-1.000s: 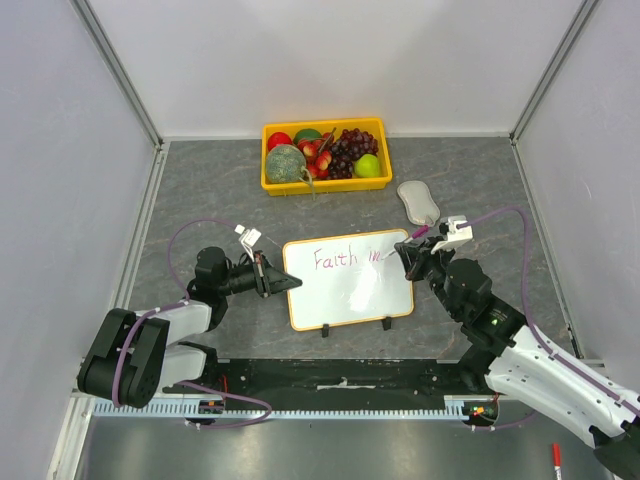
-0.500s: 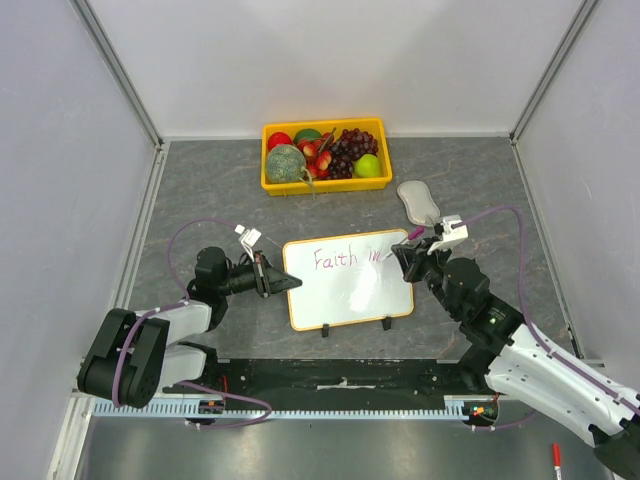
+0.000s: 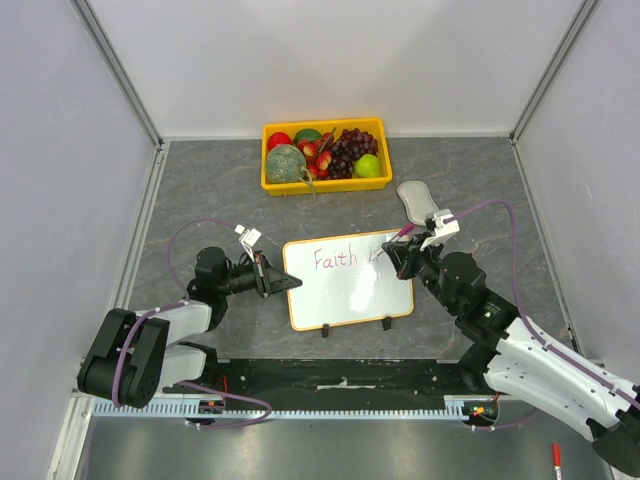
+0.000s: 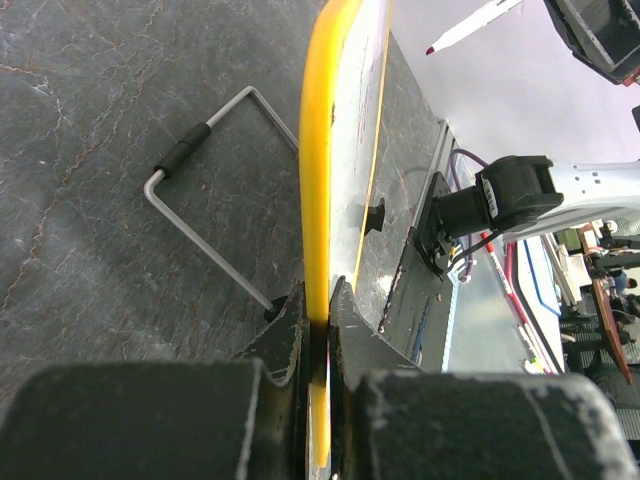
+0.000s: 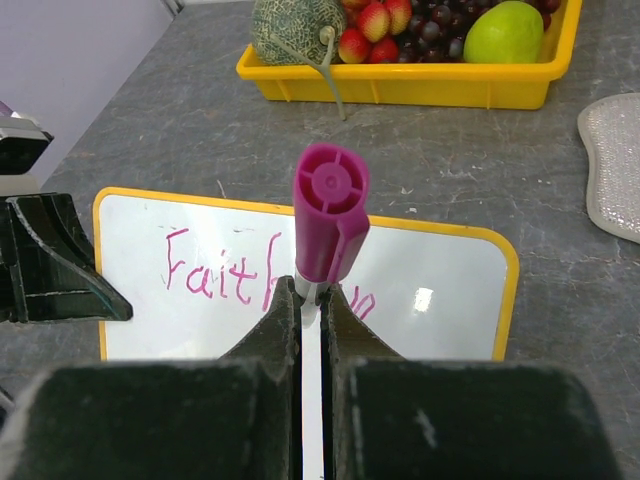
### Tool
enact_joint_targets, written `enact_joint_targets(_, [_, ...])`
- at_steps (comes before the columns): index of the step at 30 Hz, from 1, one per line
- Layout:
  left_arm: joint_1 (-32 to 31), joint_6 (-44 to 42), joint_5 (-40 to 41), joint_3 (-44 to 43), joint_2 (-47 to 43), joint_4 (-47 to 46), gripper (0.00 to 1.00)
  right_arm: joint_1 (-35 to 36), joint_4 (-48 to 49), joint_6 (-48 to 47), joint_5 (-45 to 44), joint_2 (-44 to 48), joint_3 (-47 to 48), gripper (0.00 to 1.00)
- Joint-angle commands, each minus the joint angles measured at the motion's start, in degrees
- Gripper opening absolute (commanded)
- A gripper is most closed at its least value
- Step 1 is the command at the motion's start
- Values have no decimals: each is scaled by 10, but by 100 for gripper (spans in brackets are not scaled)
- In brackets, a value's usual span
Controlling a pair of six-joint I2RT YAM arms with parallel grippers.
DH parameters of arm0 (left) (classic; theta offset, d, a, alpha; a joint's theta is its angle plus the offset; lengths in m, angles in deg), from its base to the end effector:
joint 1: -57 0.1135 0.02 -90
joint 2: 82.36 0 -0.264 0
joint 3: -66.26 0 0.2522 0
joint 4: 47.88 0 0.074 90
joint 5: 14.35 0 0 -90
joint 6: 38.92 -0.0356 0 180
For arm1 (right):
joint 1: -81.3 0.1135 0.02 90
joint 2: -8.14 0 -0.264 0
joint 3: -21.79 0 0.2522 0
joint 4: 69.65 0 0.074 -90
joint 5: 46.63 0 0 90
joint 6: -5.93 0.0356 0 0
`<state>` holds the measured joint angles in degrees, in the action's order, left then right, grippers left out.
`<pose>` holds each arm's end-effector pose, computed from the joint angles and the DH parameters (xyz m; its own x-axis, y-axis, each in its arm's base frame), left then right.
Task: Write a sentence on the whiteboard
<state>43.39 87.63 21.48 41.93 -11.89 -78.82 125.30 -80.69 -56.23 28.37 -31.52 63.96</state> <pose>0.1857 -0.0746 0.1556 -0.7396 -0.1796 -0.6486 0.5698 0.3459 -0.7455 0.1329 0.1156 0.2770 -0.3217 0.3164 -0.8924 -0.3807 0.8197 0.4279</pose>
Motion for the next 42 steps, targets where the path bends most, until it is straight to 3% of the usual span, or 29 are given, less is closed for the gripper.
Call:
enact_joint_targets(1, [2, -49, 43, -4, 5, 6, 2, 4, 38, -6, 22, -10, 30, 0])
enact_joint_targets(27, [2, -48, 43, -4, 5, 5, 2, 187, 93, -43, -83, -93, 80, 0])
enact_joint_targets(42, [2, -49, 44, -3, 3, 5, 2, 230, 99, -50, -116, -102, 75, 0])
